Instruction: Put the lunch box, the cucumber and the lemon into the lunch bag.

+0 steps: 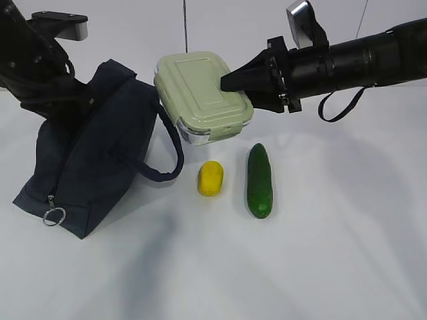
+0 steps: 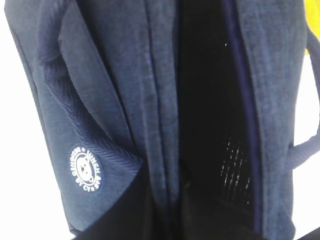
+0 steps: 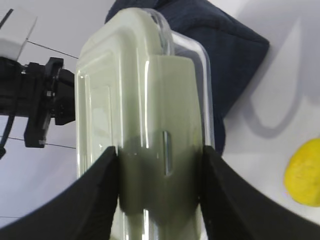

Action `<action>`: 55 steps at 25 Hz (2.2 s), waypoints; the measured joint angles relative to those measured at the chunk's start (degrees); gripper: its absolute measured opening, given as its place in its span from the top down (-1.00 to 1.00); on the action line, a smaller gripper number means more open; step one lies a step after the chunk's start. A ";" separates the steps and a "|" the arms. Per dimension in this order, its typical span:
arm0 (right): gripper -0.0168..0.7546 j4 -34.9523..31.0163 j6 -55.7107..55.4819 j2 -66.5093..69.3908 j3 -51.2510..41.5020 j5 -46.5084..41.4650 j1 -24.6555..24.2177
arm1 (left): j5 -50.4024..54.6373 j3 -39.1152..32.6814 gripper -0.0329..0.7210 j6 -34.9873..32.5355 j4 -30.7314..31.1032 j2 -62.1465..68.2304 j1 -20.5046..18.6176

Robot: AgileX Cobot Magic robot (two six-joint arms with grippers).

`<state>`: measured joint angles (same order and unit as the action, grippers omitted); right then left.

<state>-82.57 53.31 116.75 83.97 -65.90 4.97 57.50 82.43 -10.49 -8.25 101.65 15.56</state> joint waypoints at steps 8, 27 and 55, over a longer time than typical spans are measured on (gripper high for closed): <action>0.03 -1.89 -0.40 0.00 0.10 0.00 3.43 | 0.00 0.00 0.86 -0.11 -0.82 0.00 0.00; 0.03 -3.27 -0.53 0.00 0.10 0.00 4.10 | 0.43 0.00 0.86 -1.30 -7.19 -1.27 0.73; 0.03 0.40 -0.78 3.32 0.34 -0.09 4.10 | -1.45 0.00 0.86 -2.83 -13.55 -5.39 1.65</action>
<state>-82.16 52.54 120.07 84.31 -66.00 9.07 56.05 82.43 -13.31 -21.80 96.27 17.21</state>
